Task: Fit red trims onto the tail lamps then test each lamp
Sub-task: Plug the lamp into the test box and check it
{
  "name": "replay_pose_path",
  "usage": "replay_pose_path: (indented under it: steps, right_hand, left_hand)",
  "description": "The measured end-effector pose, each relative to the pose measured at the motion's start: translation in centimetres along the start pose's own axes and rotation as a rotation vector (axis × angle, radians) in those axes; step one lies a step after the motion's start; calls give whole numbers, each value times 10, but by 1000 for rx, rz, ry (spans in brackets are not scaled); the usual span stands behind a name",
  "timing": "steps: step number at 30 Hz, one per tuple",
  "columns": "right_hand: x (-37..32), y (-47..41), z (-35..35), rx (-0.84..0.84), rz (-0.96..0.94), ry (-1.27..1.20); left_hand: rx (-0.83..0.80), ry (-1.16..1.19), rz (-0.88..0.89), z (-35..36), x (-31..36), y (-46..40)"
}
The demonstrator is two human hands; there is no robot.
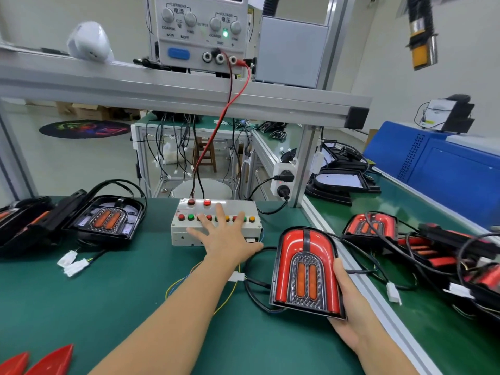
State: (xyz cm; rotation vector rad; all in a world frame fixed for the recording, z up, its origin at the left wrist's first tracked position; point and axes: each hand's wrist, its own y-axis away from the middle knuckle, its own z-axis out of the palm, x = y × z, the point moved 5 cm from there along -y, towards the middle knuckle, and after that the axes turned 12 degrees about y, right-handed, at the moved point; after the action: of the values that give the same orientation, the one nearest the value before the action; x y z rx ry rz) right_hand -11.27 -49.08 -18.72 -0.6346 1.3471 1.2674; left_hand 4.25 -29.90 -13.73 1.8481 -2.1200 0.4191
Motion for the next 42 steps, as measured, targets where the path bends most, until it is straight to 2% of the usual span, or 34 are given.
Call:
replay_pose_path:
  steps: [11, 20, 42]
  right_hand:
    - [-3, 3, 0, 27, -22, 14]
    - [-3, 2, 1, 32, -39, 20]
    - [-2, 2, -1, 35, -36, -1]
  left_hand:
    - [19, -37, 30, 3, 2, -3]
    - [40, 37, 59, 10, -3, -5]
    - [30, 45, 30, 5, 2, 2]
